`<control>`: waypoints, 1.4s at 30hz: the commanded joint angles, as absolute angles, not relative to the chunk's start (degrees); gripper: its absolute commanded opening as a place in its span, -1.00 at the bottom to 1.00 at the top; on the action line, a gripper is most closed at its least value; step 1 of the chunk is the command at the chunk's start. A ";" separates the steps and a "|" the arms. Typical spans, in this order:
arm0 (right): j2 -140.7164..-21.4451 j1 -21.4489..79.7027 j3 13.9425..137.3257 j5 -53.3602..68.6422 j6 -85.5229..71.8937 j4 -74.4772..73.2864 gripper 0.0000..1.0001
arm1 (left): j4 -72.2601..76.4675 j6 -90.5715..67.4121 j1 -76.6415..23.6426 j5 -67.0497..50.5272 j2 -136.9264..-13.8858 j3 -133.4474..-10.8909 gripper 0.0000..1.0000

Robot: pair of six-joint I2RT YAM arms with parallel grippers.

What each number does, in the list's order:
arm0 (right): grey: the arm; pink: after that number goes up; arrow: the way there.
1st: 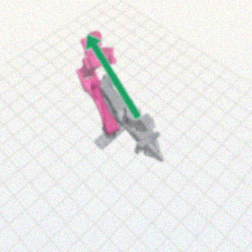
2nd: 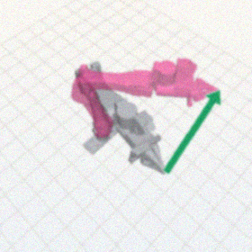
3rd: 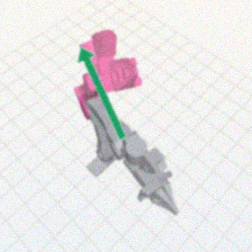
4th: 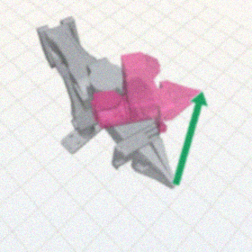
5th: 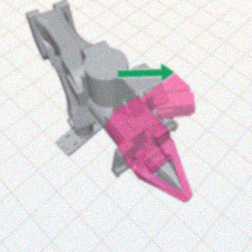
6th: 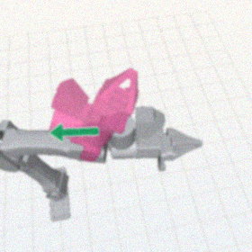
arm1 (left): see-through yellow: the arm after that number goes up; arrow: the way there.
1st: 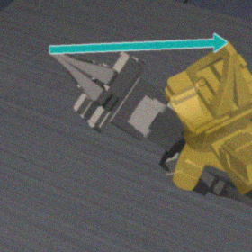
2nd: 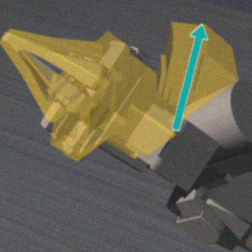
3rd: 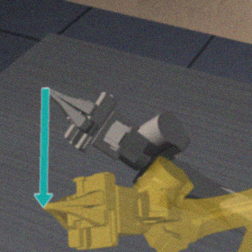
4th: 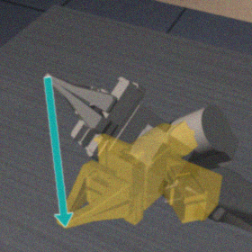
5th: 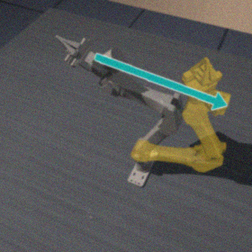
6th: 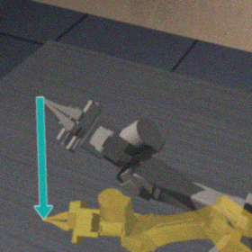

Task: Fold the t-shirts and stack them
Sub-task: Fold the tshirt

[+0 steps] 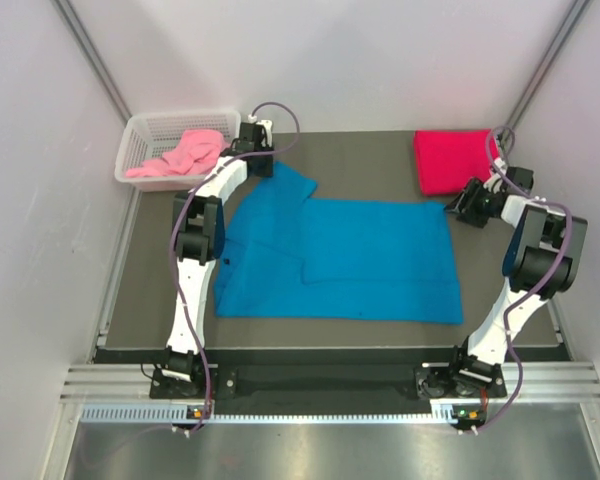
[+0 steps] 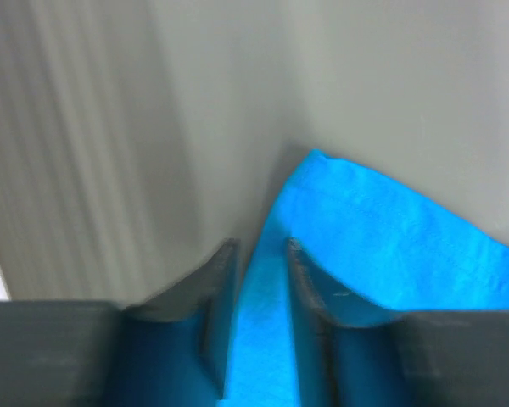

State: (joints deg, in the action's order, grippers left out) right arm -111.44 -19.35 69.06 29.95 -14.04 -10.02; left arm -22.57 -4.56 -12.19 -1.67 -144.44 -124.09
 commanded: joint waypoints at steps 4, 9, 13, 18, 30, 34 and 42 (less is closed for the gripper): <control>-115.05 -16.35 74.97 29.71 -11.95 -10.02 0.03 | -22.76 -5.53 -12.13 -6.68 -144.76 -125.51 -0.86; -115.84 -15.21 76.29 27.07 -11.42 -9.67 -0.03 | -22.06 -6.06 -12.13 -8.96 -143.00 -124.10 -1.00; -116.19 -14.94 76.20 25.14 -13.09 -7.92 -0.13 | -22.06 -6.42 -12.13 -9.93 -141.95 -123.75 -1.00; -118.12 -13.36 77.34 24.35 -12.66 -8.35 -0.45 | -21.62 -7.21 -12.13 -9.76 -140.80 -123.05 -1.00; -112.16 -13.27 76.73 19.07 -10.64 -10.11 -1.00 | -18.20 -9.84 -12.30 -4.93 -134.13 -119.98 -1.00; -111.18 -13.27 75.15 19.68 -11.16 -8.27 -1.00 | -13.10 -9.49 -12.48 -4.05 -128.34 -112.35 -1.00; -108.37 -13.10 73.83 22.06 -12.74 -6.94 -1.00 | -15.03 -8.17 -12.74 -2.90 -124.72 -109.78 -1.00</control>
